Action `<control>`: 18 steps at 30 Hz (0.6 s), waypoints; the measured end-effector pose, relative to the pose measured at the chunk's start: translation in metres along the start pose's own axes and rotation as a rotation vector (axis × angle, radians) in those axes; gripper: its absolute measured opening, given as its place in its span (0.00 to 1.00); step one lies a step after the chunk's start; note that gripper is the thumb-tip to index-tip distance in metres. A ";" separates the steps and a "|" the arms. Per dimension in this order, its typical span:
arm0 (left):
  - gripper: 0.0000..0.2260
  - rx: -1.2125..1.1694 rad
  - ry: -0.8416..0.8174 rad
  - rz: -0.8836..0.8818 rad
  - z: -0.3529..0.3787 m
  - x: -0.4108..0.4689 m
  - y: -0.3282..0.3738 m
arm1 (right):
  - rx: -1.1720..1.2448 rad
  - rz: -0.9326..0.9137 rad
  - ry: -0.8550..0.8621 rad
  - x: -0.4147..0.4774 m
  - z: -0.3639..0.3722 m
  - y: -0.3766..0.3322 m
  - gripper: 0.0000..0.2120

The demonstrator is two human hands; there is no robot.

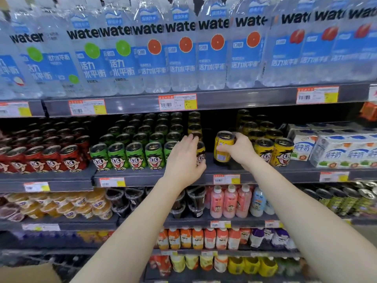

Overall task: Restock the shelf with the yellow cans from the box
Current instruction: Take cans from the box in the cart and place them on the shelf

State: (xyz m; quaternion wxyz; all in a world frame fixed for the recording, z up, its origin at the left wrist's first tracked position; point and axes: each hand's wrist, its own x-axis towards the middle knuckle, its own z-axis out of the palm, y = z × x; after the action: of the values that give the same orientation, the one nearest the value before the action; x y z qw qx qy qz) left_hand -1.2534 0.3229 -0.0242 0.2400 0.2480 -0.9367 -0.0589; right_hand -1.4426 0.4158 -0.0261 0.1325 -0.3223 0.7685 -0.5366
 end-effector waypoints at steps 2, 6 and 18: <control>0.34 0.046 -0.014 -0.012 0.002 -0.001 0.001 | -0.004 0.008 -0.023 0.012 0.007 0.013 0.27; 0.35 0.099 -0.009 -0.055 0.006 -0.007 0.002 | -0.049 -0.013 -0.046 0.036 0.019 0.034 0.28; 0.34 0.137 0.047 -0.069 0.015 0.027 0.000 | 0.004 -0.013 0.002 0.099 0.047 0.056 0.33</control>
State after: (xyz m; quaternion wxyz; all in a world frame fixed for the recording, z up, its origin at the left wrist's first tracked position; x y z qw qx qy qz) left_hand -1.2814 0.3093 -0.0261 0.2422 0.2972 -0.9236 0.0032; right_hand -1.5120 0.3299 -0.0814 0.1288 -0.3268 0.7655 -0.5391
